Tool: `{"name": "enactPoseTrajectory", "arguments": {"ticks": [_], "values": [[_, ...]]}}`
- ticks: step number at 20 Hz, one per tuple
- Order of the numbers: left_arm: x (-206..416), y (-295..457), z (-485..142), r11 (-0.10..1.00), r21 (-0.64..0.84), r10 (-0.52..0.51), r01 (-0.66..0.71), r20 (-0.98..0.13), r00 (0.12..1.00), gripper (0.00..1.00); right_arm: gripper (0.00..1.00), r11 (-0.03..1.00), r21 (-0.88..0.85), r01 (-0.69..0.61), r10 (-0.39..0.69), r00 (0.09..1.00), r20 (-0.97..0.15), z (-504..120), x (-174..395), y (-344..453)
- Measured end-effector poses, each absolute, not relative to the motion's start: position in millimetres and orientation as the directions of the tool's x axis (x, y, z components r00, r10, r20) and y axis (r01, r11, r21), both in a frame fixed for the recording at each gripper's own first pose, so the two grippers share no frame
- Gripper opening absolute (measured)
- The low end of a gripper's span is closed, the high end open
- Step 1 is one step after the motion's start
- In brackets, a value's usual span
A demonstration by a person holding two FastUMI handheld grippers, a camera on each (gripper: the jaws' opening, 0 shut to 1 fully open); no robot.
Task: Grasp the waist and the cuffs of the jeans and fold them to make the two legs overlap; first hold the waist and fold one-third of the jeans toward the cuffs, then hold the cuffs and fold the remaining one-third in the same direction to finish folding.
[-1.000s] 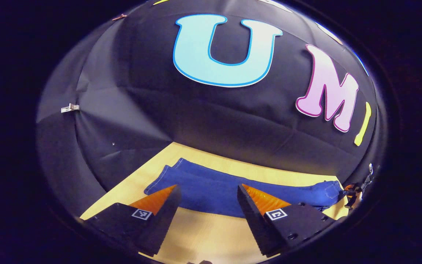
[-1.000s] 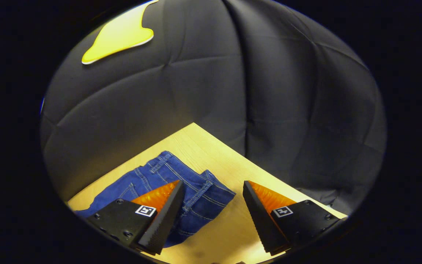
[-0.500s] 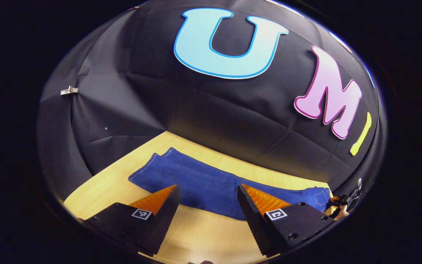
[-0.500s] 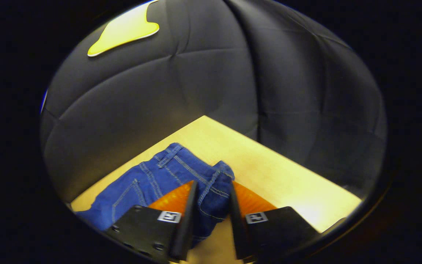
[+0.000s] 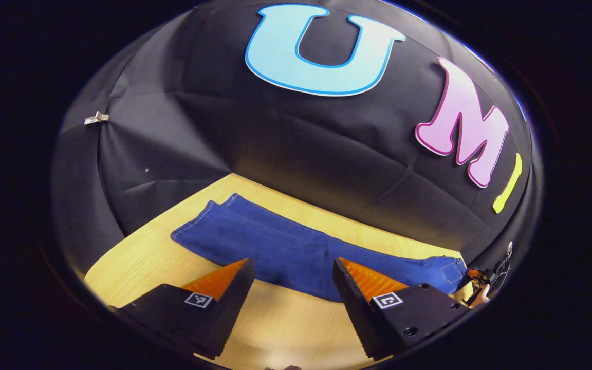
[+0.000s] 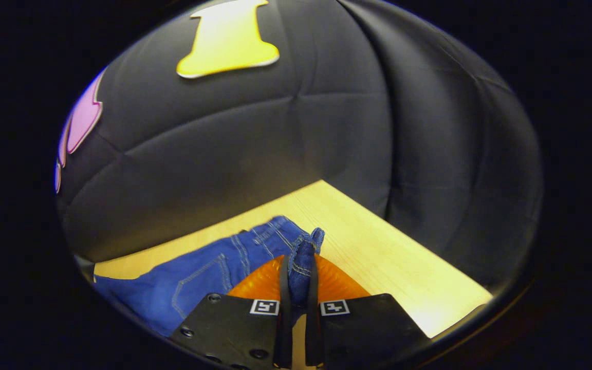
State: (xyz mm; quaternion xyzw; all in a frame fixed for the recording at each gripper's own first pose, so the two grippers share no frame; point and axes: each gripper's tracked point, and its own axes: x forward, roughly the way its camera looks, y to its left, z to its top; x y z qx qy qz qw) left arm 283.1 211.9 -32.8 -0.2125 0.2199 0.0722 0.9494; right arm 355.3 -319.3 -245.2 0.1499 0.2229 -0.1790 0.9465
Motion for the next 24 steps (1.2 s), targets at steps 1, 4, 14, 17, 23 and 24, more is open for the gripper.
{"name": "enactPoseTrajectory", "arguments": {"ticks": [1,4,14,17,23,24], "values": [[278,214,-36,0.894,-0.383,0.041,-0.234,-0.449,0.892,0.97,0.14,0.899,0.209,0.384,-0.268,0.862,-0.430,-224,360,-317],[265,224,-45,0.878,-0.405,0.047,-0.256,-0.458,0.888,0.97,0.14,0.941,0.202,0.273,-0.200,0.926,-0.319,-161,360,-287],[214,267,-54,0.821,-0.469,0.098,-0.326,-0.447,0.889,0.97,0.14,0.998,0.030,-0.061,0.065,0.982,-0.177,-134,321,-240],[212,286,-52,0.794,-0.501,0.123,-0.344,-0.421,0.899,0.97,0.13,0.987,-0.042,-0.158,0.149,0.975,-0.163,-135,323,-236],[232,339,-62,0.791,-0.491,0.184,-0.366,-0.379,0.907,0.97,0.14,0.941,-0.113,-0.320,0.286,0.927,-0.244,-156,323,-232],[239,355,-67,0.796,-0.473,0.204,-0.378,-0.377,0.903,0.97,0.14,0.935,-0.104,-0.340,0.303,0.914,-0.268,-164,324,-232]]}}
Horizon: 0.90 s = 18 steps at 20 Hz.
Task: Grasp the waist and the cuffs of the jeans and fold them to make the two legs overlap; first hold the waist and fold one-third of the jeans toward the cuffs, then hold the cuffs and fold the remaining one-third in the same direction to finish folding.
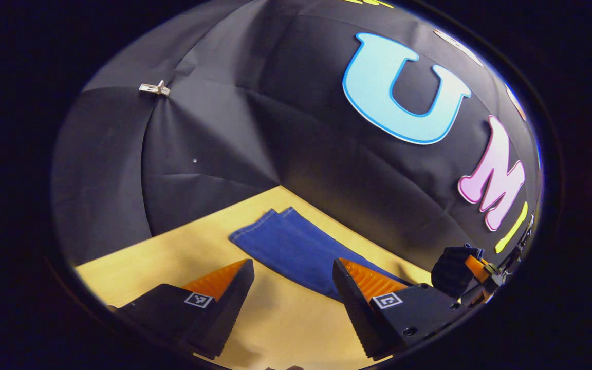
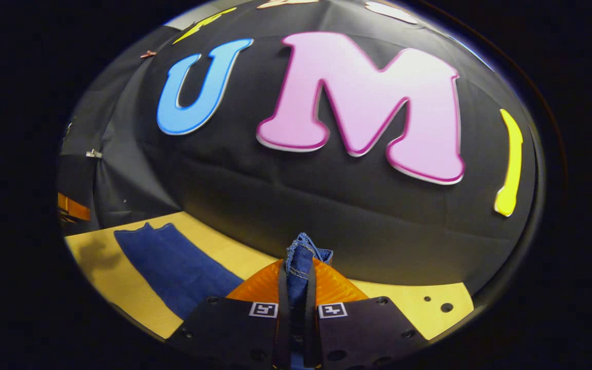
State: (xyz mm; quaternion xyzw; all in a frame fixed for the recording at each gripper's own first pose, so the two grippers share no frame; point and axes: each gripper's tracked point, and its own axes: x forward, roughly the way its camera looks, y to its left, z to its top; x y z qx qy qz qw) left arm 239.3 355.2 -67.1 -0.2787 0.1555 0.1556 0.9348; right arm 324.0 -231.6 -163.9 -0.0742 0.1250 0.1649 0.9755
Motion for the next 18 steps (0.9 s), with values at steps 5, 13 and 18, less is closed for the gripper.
{"name": "enactPoseTrajectory", "arguments": {"ticks": [5,13,18], "values": [[276,409,-83,0.822,-0.408,0.250,-0.397,-0.367,0.896,0.97,0.14,0.914,-0.134,-0.384,0.311,0.873,-0.376,-200,330,-231],[345,448,-156,0.887,-0.241,0.236,-0.393,-0.495,0.836,0.97,0.62,0.916,-0.020,-0.401,0.347,0.816,-0.462,-211,311,-221],[371,442,-172,0.945,-0.087,0.220,-0.316,-0.544,0.809,0.96,0.98,0.944,0.069,-0.324,0.322,0.852,-0.412,-183,285,-252]]}}
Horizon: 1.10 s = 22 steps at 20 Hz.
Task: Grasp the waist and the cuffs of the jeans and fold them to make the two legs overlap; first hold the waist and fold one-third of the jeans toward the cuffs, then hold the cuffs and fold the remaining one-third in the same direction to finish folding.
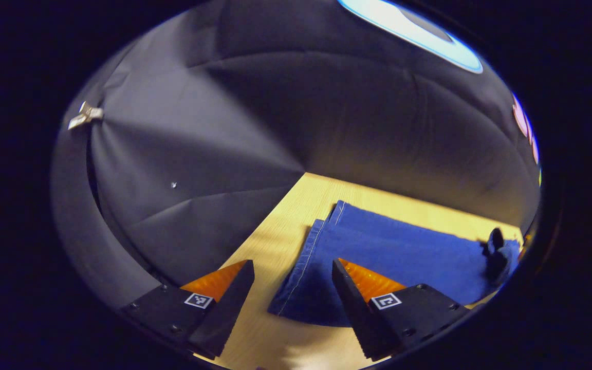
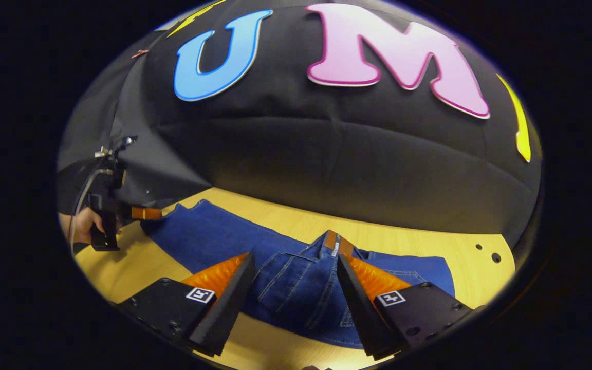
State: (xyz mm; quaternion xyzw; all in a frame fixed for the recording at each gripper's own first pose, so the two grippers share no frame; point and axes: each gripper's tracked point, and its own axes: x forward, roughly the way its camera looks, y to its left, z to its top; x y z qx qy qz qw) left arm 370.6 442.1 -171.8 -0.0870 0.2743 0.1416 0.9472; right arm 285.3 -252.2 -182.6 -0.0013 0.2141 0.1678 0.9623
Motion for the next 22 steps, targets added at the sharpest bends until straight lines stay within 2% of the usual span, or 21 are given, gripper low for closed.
{"name": "enactPoseTrajectory", "arguments": {"ticks": [5,6,7,12,17,18,19,20,22], "values": [[378,435,-191,0.956,-0.087,0.177,-0.279,-0.586,0.791,0.95,0.98,0.964,0.142,-0.226,0.265,0.876,-0.403,-173,270,-308],[378,435,-193,0.956,-0.097,0.168,-0.276,-0.590,0.789,1.00,0.98,0.968,0.139,-0.209,0.249,0.874,-0.418,-176,268,-319],[374,432,-193,0.960,-0.099,0.154,-0.263,-0.597,0.788,0.96,0.99,0.971,0.137,-0.194,0.236,0.865,-0.443,-181,264,-328],[372,415,-199,0.982,-0.106,0.053,-0.158,-0.646,0.761,0.95,0.99,0.974,0.173,-0.149,0.216,0.845,-0.489,-201,250,-344],[371,400,-194,0.986,-0.090,0.057,-0.142,-0.614,0.787,0.35,0.99,0.970,0.174,-0.167,0.234,0.828,-0.510,-211,239,-338],[372,396,-192,0.985,-0.097,0.054,-0.142,-0.609,0.792,0.33,0.99,0.971,0.166,-0.174,0.235,0.829,-0.508,-210,238,-337],[374,395,-196,0.987,-0.089,0.052,-0.132,-0.607,0.793,0.22,0.99,0.972,0.157,-0.176,0.232,0.832,-0.504,-209,238,-337],[373,395,-194,0.990,-0.073,0.051,-0.118,-0.600,0.798,0.24,0.99,0.973,0.152,-0.176,0.229,0.835,-0.500,-208,238,-338],[374,395,-194,0.993,-0.060,0.048,-0.103,-0.588,0.807,0.19,0.99,0.973,0.155,-0.168,0.224,0.837,-0.499,-206,239,-340]]}}
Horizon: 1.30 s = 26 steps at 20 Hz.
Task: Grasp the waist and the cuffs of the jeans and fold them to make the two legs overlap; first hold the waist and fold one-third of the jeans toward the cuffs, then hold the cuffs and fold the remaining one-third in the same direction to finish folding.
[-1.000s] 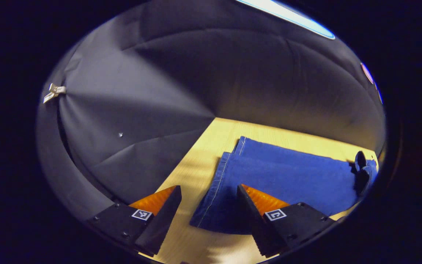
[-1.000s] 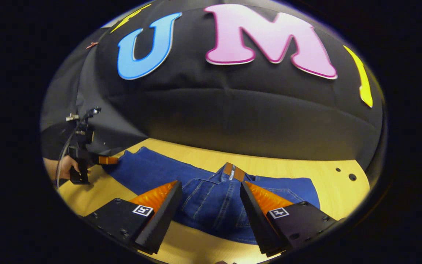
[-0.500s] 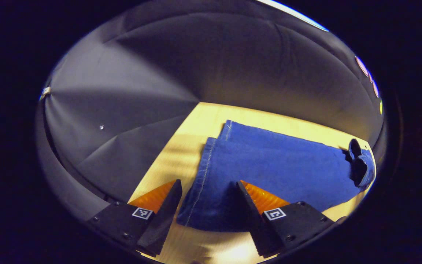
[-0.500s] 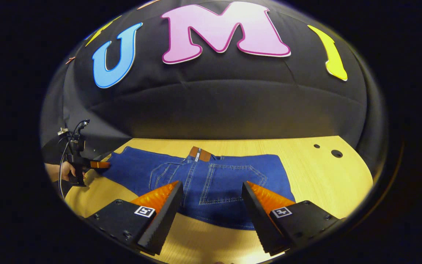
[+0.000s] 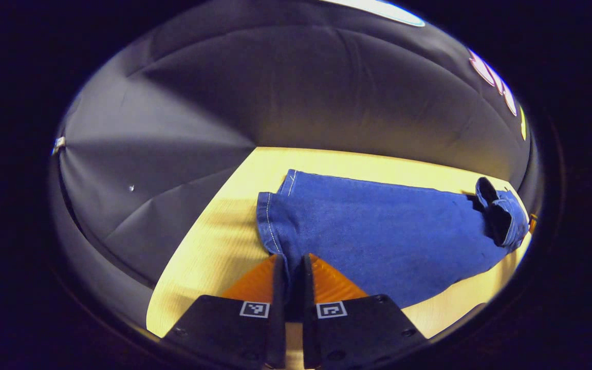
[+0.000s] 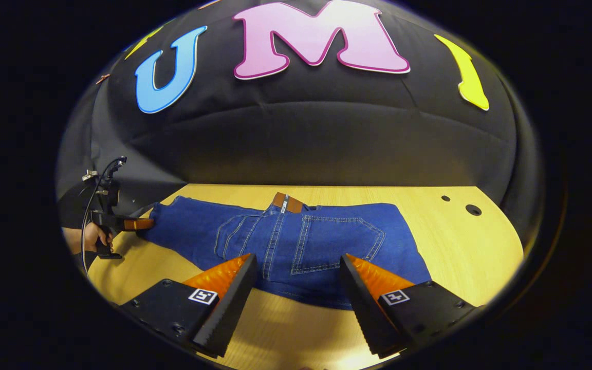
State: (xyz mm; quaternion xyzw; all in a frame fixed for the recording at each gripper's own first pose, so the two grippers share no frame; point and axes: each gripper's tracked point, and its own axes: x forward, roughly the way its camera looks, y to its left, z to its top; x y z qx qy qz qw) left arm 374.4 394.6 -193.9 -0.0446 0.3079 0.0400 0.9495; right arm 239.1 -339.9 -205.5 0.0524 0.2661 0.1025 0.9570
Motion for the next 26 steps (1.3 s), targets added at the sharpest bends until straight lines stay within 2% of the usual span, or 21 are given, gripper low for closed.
{"name": "enactPoseTrajectory", "arguments": {"ticks": [3,7,11,19,26], "values": [[378,392,-190,0.987,-0.096,0.047,-0.127,-0.586,0.809,0.10,0.99,0.975,0.161,-0.150,0.211,0.844,-0.493,-200,241,-347],[379,394,-180,0.962,-0.221,0.007,-0.161,-0.568,0.823,0.07,0.99,0.979,0.164,-0.119,0.184,0.861,-0.473,-179,238,-368],[381,391,-146,0.937,-0.303,0.009,-0.176,-0.482,0.876,0.06,0.99,0.984,0.149,-0.100,0.159,0.869,-0.468,-173,240,-386],[380,309,-14,0.943,-0.333,-0.102,-0.008,-0.310,0.945,0.06,0.99,0.988,0.127,-0.083,0.133,0.880,-0.457,-158,242,-406],[372,183,77,0.940,-0.294,-0.246,0.171,-0.238,0.940,0.06,0.99,0.998,0.055,0.018,0.007,0.904,-0.427,-128,243,-489]]}}
